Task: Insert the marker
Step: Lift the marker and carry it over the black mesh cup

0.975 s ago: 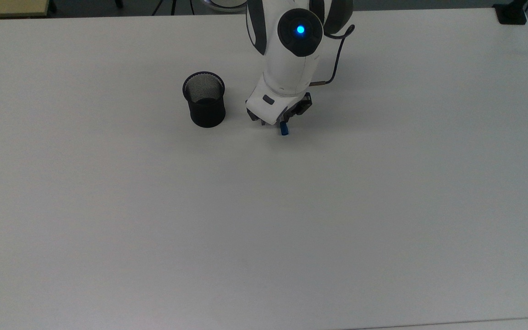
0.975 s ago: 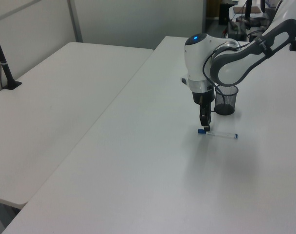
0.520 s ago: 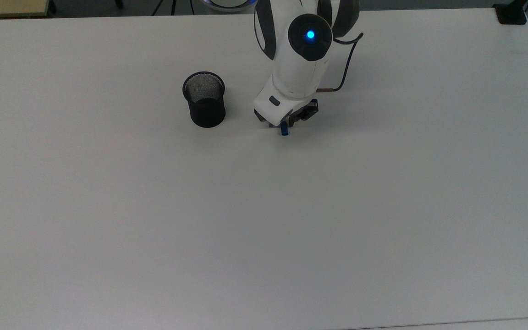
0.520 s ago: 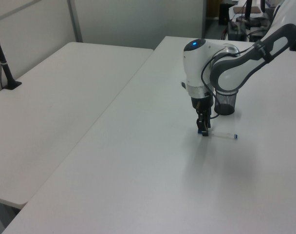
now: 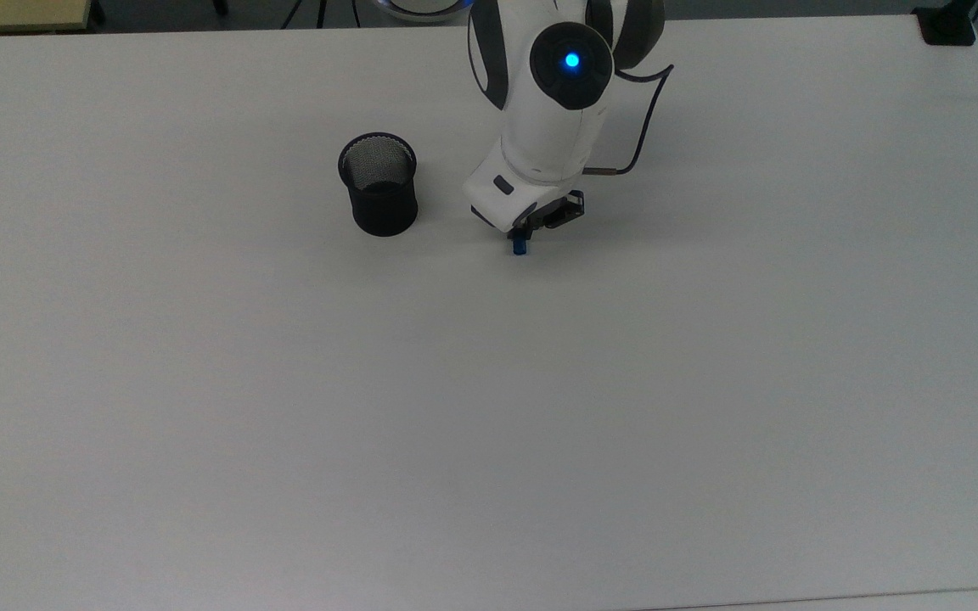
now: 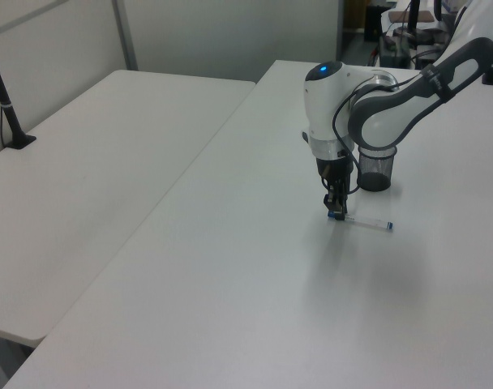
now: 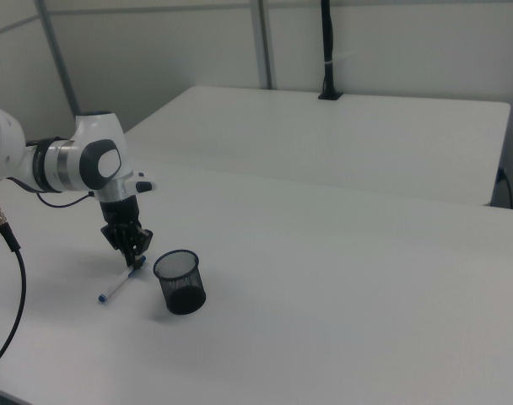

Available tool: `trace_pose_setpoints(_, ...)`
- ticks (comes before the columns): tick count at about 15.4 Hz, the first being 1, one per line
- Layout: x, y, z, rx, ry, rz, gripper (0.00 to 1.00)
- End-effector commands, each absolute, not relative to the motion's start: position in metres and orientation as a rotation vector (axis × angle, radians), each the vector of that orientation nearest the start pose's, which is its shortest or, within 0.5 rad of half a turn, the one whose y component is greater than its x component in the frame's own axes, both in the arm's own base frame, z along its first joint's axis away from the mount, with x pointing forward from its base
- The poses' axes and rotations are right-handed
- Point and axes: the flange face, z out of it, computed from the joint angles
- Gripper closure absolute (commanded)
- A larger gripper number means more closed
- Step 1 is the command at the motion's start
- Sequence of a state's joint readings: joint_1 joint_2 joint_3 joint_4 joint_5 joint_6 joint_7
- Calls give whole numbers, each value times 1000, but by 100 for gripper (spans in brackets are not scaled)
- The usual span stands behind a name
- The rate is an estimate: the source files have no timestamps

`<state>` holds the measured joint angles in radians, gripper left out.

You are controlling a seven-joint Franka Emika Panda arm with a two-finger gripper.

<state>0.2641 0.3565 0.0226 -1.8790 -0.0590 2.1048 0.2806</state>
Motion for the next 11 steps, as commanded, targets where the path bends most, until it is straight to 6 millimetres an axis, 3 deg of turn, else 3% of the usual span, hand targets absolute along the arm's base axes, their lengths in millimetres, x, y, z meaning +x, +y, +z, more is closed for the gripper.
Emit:
trace_pose_setpoints(1,594,170,318,-3192,-21,121,96)
trace_pose_setpoints(2,594,169,330,-3188,-18,92,96)
trace_pose_setpoints(5,613,145,397,-3158,56,-88,95)
trace_pose_setpoints(9,608,94,470,-3135,166,-257,95)
trace_pose_setpoints(11,599,53,493,-3131,255,-312,95)
